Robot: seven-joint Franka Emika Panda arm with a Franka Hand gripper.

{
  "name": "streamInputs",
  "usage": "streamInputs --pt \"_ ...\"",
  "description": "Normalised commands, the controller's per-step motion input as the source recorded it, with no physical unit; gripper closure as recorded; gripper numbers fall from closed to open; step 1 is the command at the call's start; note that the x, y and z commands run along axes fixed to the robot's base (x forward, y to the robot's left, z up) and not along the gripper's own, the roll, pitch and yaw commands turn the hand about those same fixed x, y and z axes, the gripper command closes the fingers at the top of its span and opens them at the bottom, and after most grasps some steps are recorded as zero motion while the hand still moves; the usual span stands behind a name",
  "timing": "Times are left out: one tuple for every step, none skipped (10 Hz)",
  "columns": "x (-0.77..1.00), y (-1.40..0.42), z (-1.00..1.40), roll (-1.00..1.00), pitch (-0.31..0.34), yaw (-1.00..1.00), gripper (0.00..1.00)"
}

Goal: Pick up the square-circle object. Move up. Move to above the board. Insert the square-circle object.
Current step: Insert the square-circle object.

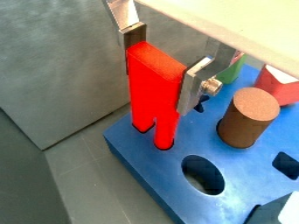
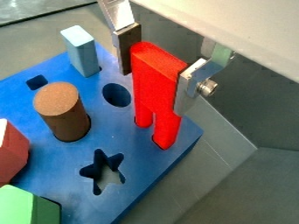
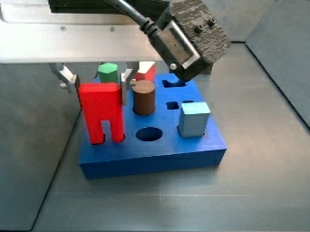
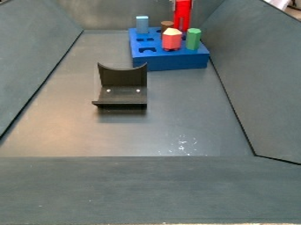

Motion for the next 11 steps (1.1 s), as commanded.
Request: streamInputs --pt "0.0 0.0 0.0 0.0 -0.004 -0.32 1.0" --pt "-0.02 0.01 0.0 -0.04 -0.006 -0.1 1.0" --pt "-0.03 0.08 0.0 -0.05 -0.04 0.0 1.0" --pt "0.0 0.21 -0.04 -0.14 -0.049 0.05 1.0" --pt "0.0 0.28 -0.06 -0.2 -0.067 0.17 1.0" --pt "0.0 0.11 -0.05 -0.14 -0.066 0.13 1.0" --pt "0.0 0.0 0.0 0.0 -0.014 0.0 1.0" --pt "0.0 0.0 0.0 0.0 0.0 0.0 1.0" --pt "-0.11 0.04 0.0 -0.17 -0.12 0.0 1.0" --pt "-0.22 0.08 -0.02 -0.25 -0.289 0.0 1.0" --pt "-0.25 0.03 -0.07 -0.2 -0.366 0.0 1.0"
